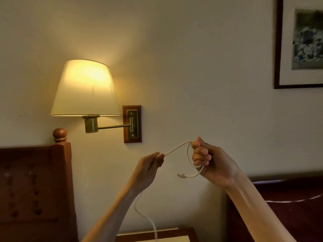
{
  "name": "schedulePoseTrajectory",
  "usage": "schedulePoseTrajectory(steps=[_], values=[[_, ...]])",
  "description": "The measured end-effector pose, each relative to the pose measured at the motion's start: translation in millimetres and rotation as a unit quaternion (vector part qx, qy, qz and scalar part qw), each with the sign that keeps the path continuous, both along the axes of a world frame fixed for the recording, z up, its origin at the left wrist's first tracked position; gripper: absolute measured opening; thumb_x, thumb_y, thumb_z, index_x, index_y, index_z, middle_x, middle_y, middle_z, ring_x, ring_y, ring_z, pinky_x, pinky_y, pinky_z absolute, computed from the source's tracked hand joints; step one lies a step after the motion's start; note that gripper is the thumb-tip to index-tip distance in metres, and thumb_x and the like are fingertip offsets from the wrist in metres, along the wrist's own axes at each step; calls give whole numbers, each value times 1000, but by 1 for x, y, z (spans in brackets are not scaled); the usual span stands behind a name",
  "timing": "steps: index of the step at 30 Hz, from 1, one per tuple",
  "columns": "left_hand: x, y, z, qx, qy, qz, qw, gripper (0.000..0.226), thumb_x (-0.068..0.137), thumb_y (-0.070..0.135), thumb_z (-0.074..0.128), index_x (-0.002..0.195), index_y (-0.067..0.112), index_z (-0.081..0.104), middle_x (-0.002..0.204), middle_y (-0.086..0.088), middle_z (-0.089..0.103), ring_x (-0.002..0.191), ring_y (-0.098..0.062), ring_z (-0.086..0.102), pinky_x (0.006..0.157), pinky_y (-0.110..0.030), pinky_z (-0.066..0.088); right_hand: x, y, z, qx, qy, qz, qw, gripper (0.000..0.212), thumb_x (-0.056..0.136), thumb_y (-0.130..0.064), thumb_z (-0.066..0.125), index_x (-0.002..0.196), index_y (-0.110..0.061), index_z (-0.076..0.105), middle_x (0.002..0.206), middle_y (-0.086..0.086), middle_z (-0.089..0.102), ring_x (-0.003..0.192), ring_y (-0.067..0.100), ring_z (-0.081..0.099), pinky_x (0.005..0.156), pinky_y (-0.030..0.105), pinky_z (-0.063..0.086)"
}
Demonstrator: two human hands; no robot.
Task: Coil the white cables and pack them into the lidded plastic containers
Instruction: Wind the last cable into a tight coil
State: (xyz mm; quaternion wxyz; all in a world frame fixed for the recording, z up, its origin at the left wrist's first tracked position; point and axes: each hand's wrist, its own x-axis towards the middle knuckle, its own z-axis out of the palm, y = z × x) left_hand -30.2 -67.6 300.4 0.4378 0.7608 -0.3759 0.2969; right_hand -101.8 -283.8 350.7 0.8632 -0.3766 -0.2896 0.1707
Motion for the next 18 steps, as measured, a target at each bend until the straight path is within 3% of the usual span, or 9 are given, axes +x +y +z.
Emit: schedulePoseTrajectory(steps=[3, 6, 8, 10, 12, 15, 18], values=[[12, 10, -27, 25, 47, 57, 997, 33, 101, 34, 40, 70, 29, 49, 61, 13, 45, 59, -4, 40, 58, -29, 35, 1, -14, 13, 29, 17, -48, 998, 27, 72, -15, 84, 75, -10, 58, 58, -5, 51, 45, 4, 48, 44, 16, 44], [-6, 6, -29, 170, 86, 88, 978, 38, 99, 22, 45, 63, 29, 50, 55, 13, 48, 57, -10, 49, 61, -30, 41, 5, -20, 21, 21, 21, -159, 987, 13, 88, -19, 60, 80, -10, 55, 64, -2, 54, 50, 7, 53, 48, 17, 48], [-31, -9, -11, 323, 83, 64, 940, 36, 100, 24, 45, 66, 21, 56, 59, 5, 55, 67, -16, 54, 63, -26, 37, 8, -9, 17, -50, -19, -222, 974, 20, 95, -20, 51, 81, -8, 58, 68, 3, 59, 58, 13, 59, 55, 21, 52], [-55, -23, 13, 381, 37, 20, 924, 37, 101, 33, 43, 72, 17, 59, 62, 3, 57, 60, -13, 52, 61, -24, 38, 11, 6, 7, -160, -86, -305, 935, 28, 100, -18, 48, 85, 0, 64, 75, 14, 70, 67, 23, 68, 61, 26, 56], [-66, -26, 33, 364, -34, 6, 931, 34, 101, 34, 43, 72, 24, 56, 59, 9, 52, 54, -11, 51, 60, -21, 42, 9, 17, -2, -249, -149, -357, 888, 33, 101, -17, 48, 90, 8, 66, 79, 19, 73, 69, 26, 72, 61, 27, 57], [-63, -16, 52, 294, -146, 30, 944, 27, 101, 34, 43, 82, 28, 61, 56, 17, 46, 50, -9, 51, 52, -13, 37, 2, 19, -9, -347, -225, -381, 827, 37, 103, -19, 46, 86, 6, 67, 69, 14, 71, 59, 18, 67, 57, 21, 51], [-51, -5, 62, 232, -227, 85, 942, 32, 100, 39, 39, 89, 24, 64, 57, 16, 49, 48, -5, 50, 48, -14, 39, -1, 21, -14, -371, -226, -370, 821, 40, 103, -24, 43, 79, -2, 66, 59, 12, 65, 51, 20, 56, 55, 24, 47]])
